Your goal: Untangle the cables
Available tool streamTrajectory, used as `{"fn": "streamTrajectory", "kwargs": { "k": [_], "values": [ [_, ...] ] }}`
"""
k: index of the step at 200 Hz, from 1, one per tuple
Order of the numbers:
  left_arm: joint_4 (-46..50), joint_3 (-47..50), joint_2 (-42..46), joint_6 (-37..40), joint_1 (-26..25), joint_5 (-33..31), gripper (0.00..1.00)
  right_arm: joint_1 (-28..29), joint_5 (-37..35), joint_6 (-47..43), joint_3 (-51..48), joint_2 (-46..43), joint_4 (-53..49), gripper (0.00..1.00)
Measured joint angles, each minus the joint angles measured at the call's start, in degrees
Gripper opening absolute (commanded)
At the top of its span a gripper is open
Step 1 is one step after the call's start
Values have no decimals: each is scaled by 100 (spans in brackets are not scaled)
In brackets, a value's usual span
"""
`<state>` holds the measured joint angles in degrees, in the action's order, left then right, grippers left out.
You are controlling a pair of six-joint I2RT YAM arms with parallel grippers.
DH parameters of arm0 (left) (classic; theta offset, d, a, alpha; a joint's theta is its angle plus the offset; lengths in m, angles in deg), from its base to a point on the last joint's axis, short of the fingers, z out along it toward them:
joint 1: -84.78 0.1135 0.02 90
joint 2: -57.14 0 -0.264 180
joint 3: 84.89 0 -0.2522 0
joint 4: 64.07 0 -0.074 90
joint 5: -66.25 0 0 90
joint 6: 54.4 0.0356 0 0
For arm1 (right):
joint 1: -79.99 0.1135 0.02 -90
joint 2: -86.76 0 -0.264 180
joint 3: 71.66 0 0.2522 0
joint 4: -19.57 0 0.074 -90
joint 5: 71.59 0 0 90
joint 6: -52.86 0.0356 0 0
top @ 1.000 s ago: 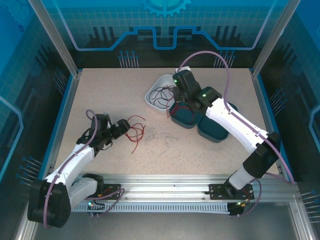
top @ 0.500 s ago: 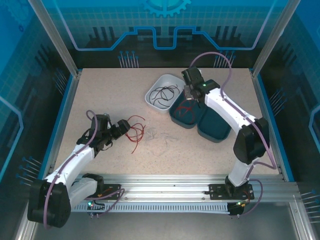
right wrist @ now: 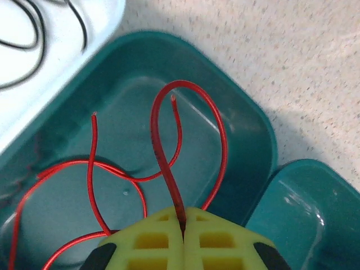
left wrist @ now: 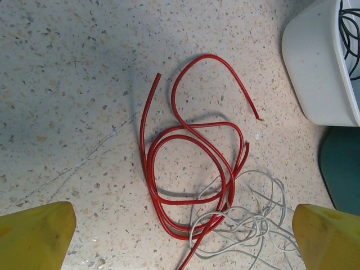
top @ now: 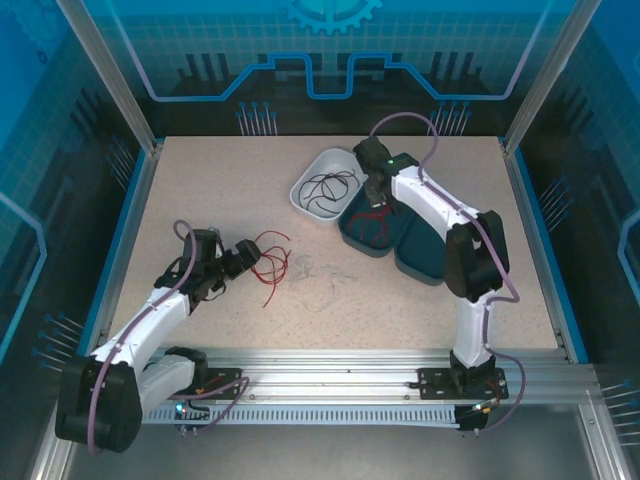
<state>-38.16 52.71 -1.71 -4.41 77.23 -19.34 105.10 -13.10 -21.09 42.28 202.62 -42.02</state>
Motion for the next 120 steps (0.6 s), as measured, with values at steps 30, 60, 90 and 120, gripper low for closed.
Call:
{"fn": "streamTrajectory", "kwargs": {
  "k": [30, 60, 90, 120],
  "values": [
    [2, 0, 0, 2, 0, 0, 99, -85, 33, -72, 345, 538, -140, 0],
    [0, 0, 2, 2, 0, 0, 99, -164, 70, -166, 739, 984, -201, 0],
    [0, 0, 2, 2, 0, 0, 99, -221, 177, -267, 1115, 1394, -293, 0],
    [0, 0, 2, 2, 0, 0, 99, -240, 262, -308, 1274, 1606, -391, 8]
  ]
}}
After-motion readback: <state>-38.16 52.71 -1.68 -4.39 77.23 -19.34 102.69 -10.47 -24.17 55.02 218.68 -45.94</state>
